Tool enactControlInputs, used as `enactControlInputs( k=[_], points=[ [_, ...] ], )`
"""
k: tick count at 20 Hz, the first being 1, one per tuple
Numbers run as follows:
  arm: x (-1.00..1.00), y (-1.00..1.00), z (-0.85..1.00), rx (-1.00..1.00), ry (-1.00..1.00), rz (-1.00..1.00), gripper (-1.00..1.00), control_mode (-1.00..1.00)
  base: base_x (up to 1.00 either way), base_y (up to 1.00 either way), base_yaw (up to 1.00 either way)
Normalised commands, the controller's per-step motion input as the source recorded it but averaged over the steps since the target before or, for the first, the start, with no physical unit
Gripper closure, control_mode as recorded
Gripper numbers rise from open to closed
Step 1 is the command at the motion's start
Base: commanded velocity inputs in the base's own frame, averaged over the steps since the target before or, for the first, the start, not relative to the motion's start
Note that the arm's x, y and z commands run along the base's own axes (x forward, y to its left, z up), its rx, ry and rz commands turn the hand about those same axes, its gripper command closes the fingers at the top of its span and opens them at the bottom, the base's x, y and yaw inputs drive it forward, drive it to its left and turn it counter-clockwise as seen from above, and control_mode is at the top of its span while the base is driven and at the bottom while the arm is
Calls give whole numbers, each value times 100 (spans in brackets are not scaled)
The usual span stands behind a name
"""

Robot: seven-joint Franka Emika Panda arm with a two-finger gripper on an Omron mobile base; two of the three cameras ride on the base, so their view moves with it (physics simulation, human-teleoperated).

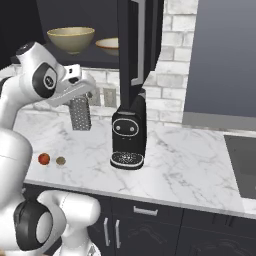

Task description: Pick both bowls and place them on the counter. Then place the garlic in one bowl and place the apple in the other bowl.

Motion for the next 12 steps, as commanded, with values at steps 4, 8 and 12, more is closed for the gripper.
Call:
enactControlInputs(
  k=[4,8,12],
  points=[
    [0,2,55,-25,-5,6,-100,-100,0,0,0],
    [12,0,55,-24,-3,4,-100,-100,0,0,0],
    [30,0,55,-23,-2,3,-100,-100,0,0,0]
  ],
)
